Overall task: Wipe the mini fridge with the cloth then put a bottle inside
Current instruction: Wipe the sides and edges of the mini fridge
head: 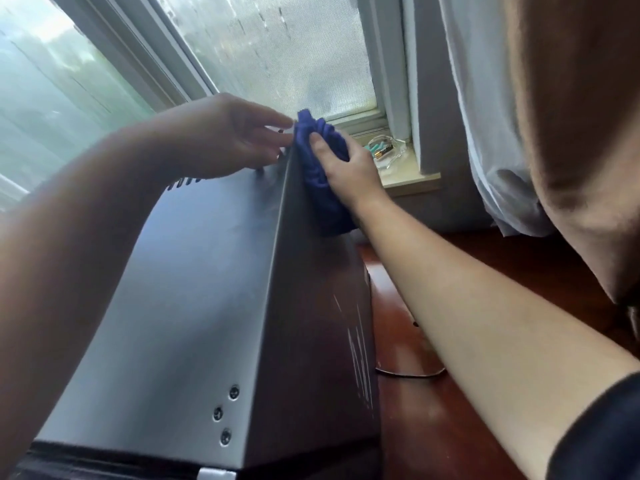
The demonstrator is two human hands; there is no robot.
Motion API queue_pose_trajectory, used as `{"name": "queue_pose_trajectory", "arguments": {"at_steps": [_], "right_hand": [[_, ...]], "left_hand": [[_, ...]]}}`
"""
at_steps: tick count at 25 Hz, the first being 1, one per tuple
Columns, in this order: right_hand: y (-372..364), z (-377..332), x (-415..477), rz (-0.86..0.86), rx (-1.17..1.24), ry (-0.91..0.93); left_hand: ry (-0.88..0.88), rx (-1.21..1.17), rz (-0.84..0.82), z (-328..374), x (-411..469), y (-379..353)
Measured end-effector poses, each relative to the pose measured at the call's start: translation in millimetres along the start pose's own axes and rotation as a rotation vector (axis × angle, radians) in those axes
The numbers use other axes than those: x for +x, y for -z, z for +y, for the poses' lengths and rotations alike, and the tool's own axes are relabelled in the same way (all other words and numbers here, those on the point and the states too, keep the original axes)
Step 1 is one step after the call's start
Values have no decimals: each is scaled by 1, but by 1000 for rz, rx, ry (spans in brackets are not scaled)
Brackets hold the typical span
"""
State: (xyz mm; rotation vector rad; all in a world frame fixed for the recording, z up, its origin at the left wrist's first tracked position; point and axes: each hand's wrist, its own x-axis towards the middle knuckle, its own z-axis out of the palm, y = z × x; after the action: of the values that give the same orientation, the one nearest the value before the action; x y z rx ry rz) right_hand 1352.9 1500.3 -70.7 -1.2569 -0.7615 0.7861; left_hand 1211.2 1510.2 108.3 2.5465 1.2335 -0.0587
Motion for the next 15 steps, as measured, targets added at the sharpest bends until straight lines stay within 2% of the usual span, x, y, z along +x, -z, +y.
{"name": "queue_pose_trajectory", "arguments": {"at_steps": [5,7,10,12,15], "right_hand": [[12,87,-26,63,9,-317],[20,139,-66,79,-7,-437],[39,198,-153,114,5,-604],[48,224,-210,132,23,-652],[48,231,-248,198,30,-631]], "left_hand": [[-38,86,40,5,-4,-6],[-36,155,73,11,-7,-7],[-75,385,120,27,-7,-13],[-134,503,136,40,-2,-22],[-176,544,2,55,10,-39]]}}
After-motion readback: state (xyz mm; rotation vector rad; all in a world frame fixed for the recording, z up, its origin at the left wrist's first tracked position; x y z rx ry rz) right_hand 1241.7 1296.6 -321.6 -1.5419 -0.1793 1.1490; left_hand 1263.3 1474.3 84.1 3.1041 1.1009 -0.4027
